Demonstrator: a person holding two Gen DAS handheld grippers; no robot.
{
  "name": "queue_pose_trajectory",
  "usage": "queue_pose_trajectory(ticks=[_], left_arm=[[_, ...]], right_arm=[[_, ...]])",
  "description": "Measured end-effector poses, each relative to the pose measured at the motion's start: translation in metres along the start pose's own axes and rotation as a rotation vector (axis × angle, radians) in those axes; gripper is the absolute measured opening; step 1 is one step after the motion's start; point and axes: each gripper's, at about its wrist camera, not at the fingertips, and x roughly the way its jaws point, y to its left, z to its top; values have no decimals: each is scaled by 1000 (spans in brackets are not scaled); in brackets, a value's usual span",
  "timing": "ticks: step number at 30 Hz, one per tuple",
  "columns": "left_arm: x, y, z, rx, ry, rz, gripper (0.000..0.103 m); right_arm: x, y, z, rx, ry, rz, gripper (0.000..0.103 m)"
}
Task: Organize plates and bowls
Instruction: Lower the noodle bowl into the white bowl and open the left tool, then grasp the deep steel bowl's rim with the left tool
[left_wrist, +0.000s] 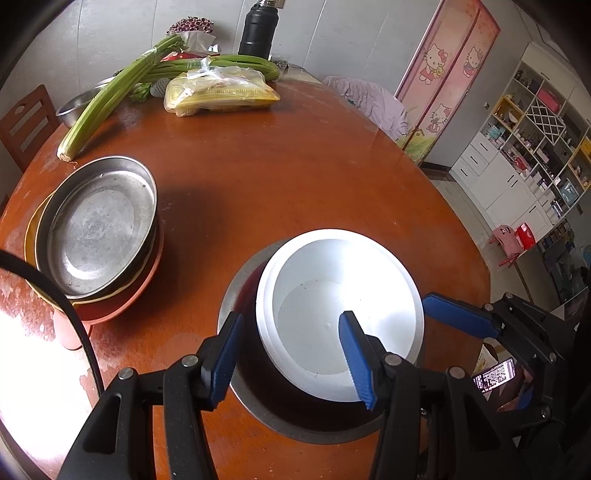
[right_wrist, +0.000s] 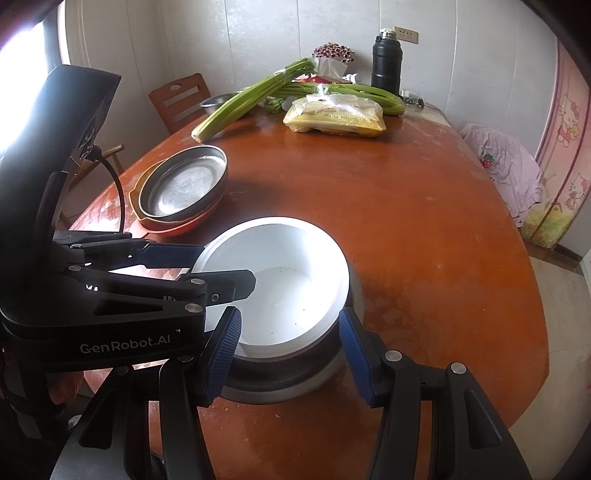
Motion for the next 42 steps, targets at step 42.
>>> queue_pose_trajectory(ticks=[42], left_arm=[[-10, 29, 5, 0, 2, -38, 61]], right_arm=[[4, -23, 16, 134, 11, -107, 58]])
